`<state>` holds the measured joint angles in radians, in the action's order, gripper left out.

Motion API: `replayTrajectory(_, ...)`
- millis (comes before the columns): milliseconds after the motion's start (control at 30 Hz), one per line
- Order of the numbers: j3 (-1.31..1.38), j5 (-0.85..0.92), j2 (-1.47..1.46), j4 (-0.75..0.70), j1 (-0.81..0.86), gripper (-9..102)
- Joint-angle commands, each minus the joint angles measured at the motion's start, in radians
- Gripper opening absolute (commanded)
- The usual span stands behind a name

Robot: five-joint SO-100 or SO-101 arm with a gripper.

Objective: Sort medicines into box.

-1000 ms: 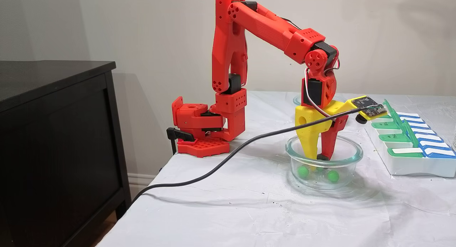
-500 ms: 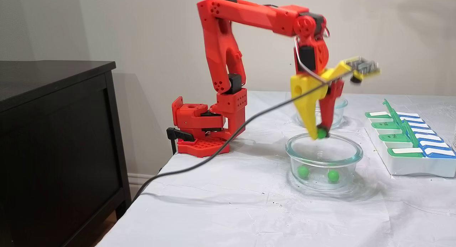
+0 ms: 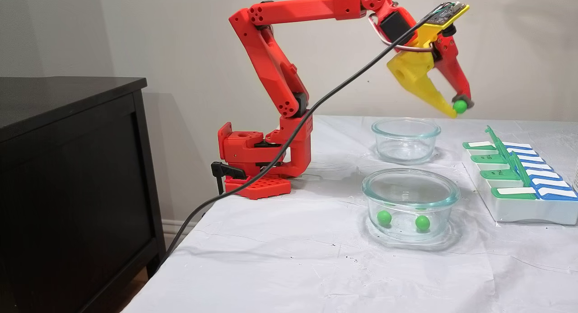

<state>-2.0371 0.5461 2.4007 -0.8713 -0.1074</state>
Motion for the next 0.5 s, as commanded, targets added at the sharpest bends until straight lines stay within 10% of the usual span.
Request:
replayTrajectory(0,0.175,-0.11,-0.12,0.017,-0.11,0)
replayTrajectory(467,0.189,-0.121,-0.29,0.037,-0.184,0)
